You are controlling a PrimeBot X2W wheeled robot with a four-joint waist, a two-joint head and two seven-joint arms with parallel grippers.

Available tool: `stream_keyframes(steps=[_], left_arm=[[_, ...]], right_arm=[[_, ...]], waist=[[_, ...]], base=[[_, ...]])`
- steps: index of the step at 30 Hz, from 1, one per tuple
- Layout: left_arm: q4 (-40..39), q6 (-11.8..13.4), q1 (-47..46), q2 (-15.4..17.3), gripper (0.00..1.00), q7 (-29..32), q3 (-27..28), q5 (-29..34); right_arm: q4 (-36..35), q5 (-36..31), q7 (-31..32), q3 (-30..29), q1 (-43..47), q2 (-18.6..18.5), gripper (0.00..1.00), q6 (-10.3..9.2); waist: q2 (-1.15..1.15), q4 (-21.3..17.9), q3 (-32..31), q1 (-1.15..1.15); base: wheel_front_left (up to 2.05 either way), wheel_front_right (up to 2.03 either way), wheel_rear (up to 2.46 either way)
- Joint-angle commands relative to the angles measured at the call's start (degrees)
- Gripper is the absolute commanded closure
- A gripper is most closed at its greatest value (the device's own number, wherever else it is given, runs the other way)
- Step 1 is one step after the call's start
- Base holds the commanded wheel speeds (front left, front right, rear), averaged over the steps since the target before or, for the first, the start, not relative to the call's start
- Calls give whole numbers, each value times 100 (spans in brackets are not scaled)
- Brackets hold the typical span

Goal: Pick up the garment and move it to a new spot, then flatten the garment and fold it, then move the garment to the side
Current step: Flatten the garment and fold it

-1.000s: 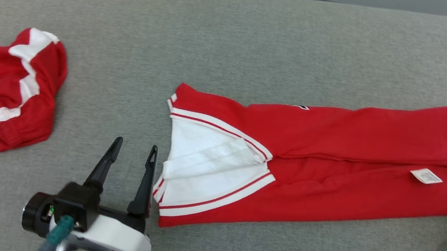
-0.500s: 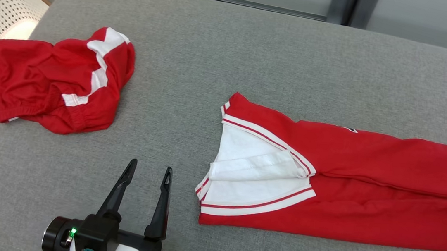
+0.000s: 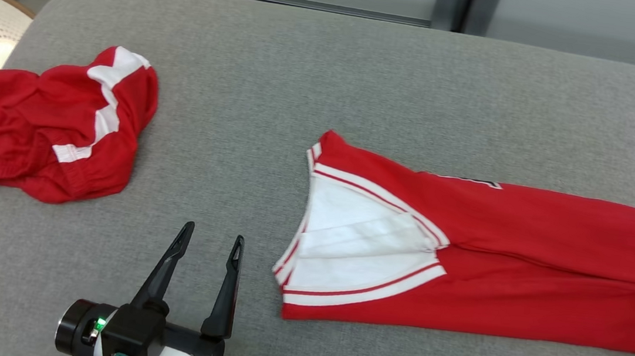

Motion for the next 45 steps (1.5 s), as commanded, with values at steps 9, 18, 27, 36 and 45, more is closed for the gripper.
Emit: stream_keyframes(steps=[9,18,27,36,45], left_arm=[[68,-380,-75,-95,0,-10,361,327],[143,-578,-126,-202,0,-9,524,542],[205,-706,-172,-317,0,-10,564,645],[284,-806,-165,-463,0,-9,566,659],[347,-806,-163,-524,0,-9,521,604]], right_arm=[[-281,-586,-110,-239,-219,-632,100,-19],[-2041,-890,494,533,-252,-185,100,-17],[-3442,-1174,909,1609,-73,407,100,-17],[-3489,-1405,911,2831,-92,920,100,-16],[-2960,-1305,857,3514,-28,1094,100,-16]], waist=[[0,-509,142,0],[0,-822,127,0],[0,-652,90,0],[0,-165,75,0],[0,98,95,0]], base=[[0,0,0],[0,0,0],[0,0,0],[0,0,0],[0,0,0]])
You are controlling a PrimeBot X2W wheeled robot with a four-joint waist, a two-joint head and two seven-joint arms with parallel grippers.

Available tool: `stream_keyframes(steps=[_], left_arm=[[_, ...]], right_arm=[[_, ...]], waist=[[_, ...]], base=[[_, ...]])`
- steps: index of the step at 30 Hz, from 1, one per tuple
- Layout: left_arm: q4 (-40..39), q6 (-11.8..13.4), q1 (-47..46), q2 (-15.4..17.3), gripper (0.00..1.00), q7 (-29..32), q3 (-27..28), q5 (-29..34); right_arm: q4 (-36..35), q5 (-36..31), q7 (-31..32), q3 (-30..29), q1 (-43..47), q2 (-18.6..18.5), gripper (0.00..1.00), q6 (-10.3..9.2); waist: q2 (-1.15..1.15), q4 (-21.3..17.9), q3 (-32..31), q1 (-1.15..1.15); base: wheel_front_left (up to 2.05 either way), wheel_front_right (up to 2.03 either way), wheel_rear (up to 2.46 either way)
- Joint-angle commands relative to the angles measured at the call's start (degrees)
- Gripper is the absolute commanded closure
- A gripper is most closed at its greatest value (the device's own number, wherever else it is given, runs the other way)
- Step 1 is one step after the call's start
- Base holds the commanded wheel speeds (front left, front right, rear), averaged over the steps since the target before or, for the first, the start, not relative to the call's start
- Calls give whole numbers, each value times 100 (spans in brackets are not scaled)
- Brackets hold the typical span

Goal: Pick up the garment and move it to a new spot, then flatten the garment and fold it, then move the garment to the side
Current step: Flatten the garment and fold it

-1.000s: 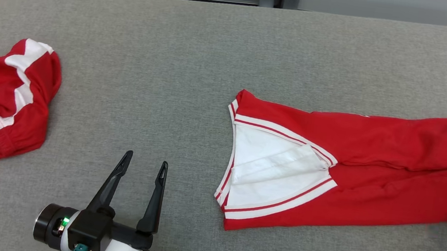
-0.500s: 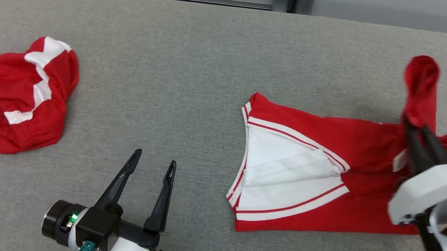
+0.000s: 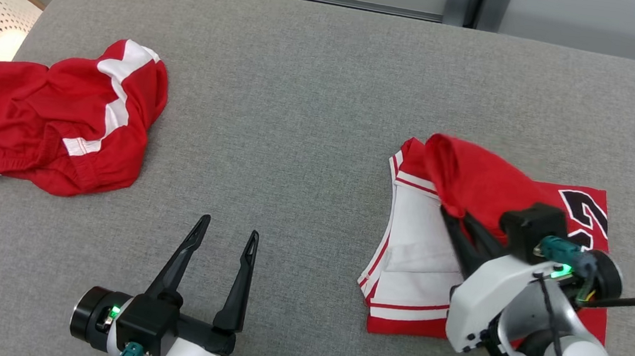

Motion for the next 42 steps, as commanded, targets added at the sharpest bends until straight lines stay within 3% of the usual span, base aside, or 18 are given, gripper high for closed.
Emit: stream_keyframes(steps=[1,7,8,9,10,16,19,28,34,42], left_arm=[[17,7,-54,10,0,-8,1,-6],[47,3,-100,-3,0,-8,-25,-41],[50,2,-108,-4,0,-9,-28,-44],[52,1,-117,-4,0,-9,-27,-47],[48,-1,-126,-4,0,-8,-26,-50],[81,14,-96,-7,0,-9,-27,-57],[87,34,-40,-7,0,-8,-12,-46],[3,6,51,-3,0,-8,45,40],[-104,71,290,-5,0,-9,240,-193],[100,29,760,-3,0,-8,688,-392]], right_arm=[[22,-3,-39,33,5,-14,100,-11],[301,45,-119,257,-90,24,100,-11],[334,51,-156,273,-105,28,89,-11],[364,77,-200,293,-129,33,55,-11],[389,134,-269,300,-155,37,0,-11],[244,568,-719,92,-192,44,0,-11],[32,609,-981,-291,-115,35,0,-8],[-4,463,-1546,-987,368,-806,0,-6],[476,183,-2746,-908,844,-1167,0,-6],[1773,-310,-4359,-843,1073,-729,0,-8]], waist=[[0,14,9,0],[0,41,37,0],[0,38,40,0],[0,35,44,0],[0,30,50,0],[0,-47,-1,0],[0,-120,-78,0],[0,-274,-344,0],[0,-442,-703,0],[0,-820,-1365,0]], base=[[0,0,0],[0,0,0],[0,0,0],[0,0,0],[0,0,0],[0,0,0],[0,0,0],[0,0,0],[0,0,0],[0,0,0]])
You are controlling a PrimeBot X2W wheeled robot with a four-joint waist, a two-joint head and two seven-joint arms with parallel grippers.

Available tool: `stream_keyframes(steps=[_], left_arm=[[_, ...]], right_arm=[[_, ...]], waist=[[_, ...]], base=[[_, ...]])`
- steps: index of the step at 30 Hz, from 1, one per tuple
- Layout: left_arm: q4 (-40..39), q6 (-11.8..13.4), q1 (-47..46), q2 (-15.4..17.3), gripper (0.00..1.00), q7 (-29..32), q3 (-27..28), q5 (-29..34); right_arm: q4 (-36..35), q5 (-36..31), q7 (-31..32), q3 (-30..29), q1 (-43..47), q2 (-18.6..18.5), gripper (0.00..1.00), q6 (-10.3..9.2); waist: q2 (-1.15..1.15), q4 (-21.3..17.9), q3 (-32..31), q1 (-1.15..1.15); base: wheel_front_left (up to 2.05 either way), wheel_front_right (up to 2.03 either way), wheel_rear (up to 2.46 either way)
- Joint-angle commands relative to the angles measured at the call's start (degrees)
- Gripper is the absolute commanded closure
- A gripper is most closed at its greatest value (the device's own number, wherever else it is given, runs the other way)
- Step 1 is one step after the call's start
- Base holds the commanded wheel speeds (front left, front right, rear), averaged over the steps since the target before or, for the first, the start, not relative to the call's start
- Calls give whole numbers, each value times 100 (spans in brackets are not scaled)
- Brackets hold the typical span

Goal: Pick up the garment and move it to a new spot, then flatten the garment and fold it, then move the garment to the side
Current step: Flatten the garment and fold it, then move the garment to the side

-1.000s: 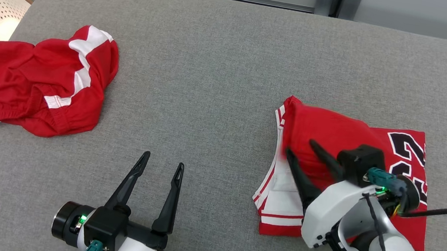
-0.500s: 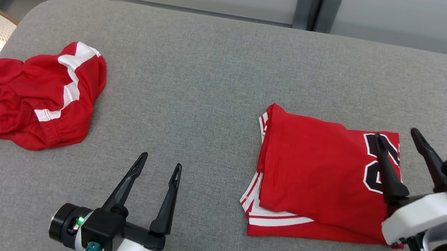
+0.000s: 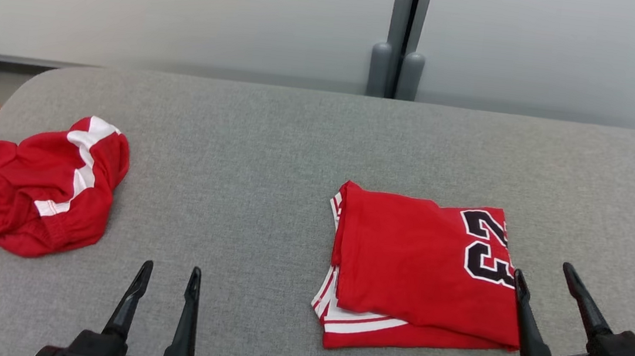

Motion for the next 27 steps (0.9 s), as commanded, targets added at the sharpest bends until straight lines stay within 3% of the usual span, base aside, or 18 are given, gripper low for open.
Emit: stream_keyframes(steps=[1,9,27], left_arm=[[50,-29,137,24,0,-9,92,2],[-35,-123,432,22,0,-8,378,50],[321,-89,467,23,0,-8,386,393]], right_arm=[[142,-53,-109,-14,74,66,0,-5],[-113,324,-164,-133,372,528,0,-6],[1,396,-167,168,445,511,0,-4]], waist=[[0,-220,-328,0],[0,-420,-566,0],[0,-446,-594,0]], base=[[0,0,0],[0,0,0],[0,0,0]])
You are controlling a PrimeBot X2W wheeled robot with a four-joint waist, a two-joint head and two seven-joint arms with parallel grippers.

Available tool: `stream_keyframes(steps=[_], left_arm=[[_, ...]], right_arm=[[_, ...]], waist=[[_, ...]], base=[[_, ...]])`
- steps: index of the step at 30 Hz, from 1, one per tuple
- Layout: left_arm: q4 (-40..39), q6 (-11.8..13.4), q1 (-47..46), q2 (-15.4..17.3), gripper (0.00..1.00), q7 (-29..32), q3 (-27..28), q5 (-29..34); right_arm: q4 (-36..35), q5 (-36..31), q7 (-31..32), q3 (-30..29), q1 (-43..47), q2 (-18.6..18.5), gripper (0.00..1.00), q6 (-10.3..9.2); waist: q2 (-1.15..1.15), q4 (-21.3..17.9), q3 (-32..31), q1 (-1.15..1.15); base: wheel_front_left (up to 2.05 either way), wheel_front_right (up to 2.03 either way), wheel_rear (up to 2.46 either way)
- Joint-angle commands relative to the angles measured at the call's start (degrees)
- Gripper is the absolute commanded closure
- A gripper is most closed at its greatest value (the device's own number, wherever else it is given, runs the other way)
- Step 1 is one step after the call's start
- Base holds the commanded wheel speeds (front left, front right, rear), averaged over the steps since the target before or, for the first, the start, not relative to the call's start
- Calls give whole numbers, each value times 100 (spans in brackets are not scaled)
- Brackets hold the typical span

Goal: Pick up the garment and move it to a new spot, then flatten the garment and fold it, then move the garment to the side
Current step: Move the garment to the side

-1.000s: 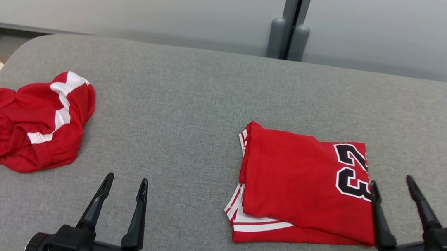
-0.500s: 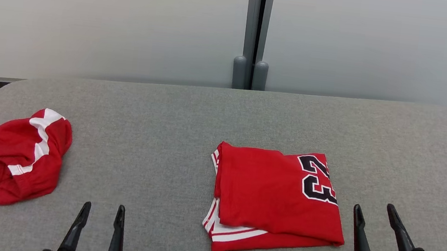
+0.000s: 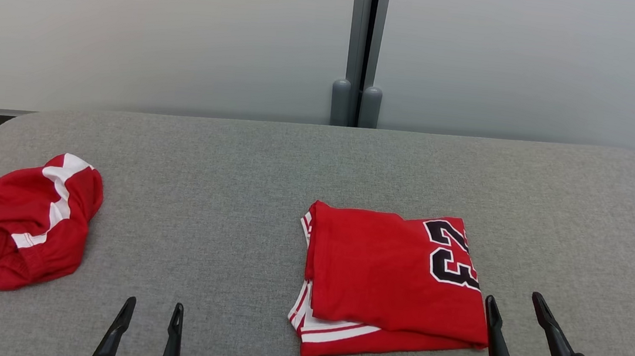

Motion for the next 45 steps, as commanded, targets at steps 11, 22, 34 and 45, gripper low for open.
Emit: stream_keyframes(steps=[11,22,34,45], left_arm=[[40,49,-132,19,0,-8,-31,3],[63,-13,-292,19,0,-8,-181,52],[49,-91,-835,19,0,-8,-539,98],[46,-70,-1118,19,0,-8,-689,143]], right_arm=[[19,-37,-29,46,-68,-70,0,-3],[1274,1317,-17,587,-1021,-168,0,-3],[1697,4970,2089,1652,-2426,-1787,0,-2],[1161,6401,3246,2002,-2239,-2440,100,-2]], waist=[[0,18,29,0],[0,18,323,0],[0,341,1173,0],[0,492,1570,0]], base=[[0,0,0],[0,0,0],[0,0,0],[0,0,0]])
